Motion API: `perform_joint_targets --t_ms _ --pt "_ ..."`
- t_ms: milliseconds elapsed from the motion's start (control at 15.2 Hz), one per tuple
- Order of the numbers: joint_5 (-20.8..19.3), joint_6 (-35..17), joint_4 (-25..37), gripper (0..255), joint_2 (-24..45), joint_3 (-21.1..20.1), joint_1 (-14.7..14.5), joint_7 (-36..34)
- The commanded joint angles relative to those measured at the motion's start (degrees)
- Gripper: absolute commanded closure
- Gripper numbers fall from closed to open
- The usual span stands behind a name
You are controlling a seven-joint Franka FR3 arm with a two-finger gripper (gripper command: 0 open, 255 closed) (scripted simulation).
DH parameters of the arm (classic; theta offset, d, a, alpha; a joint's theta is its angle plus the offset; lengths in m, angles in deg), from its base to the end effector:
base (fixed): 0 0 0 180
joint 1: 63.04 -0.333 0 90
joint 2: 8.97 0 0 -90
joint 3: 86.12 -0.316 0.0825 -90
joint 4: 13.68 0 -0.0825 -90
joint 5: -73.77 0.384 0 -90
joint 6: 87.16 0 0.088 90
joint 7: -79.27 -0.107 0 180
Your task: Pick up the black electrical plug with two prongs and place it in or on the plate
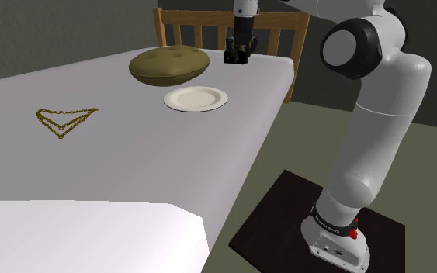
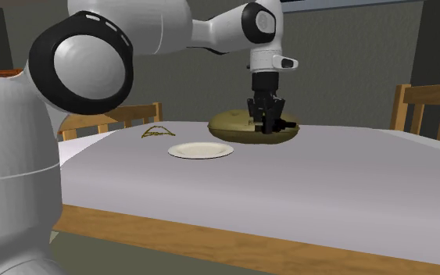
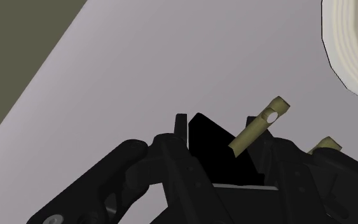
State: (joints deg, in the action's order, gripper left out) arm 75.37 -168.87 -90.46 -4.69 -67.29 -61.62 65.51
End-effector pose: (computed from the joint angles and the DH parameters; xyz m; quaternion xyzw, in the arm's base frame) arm 0.5298 -0.1825 0.6792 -0.9570 0.2899 -0.0077 0.0013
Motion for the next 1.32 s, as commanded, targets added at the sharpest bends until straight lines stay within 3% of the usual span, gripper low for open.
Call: perform_joint_targets --t_ms 0,528,1254 --pt "-0.81 -0.74 -2.64 255 -2.05 -1.46 -1.89 -3.25" --pt "-2.01 -1.54 -7.25 255 -6.00 -7.39 -7.86 -14.97" --pt "-1.95 -2.06 -7.11 255 -5.26 -14.67 -14.60 -29.00"
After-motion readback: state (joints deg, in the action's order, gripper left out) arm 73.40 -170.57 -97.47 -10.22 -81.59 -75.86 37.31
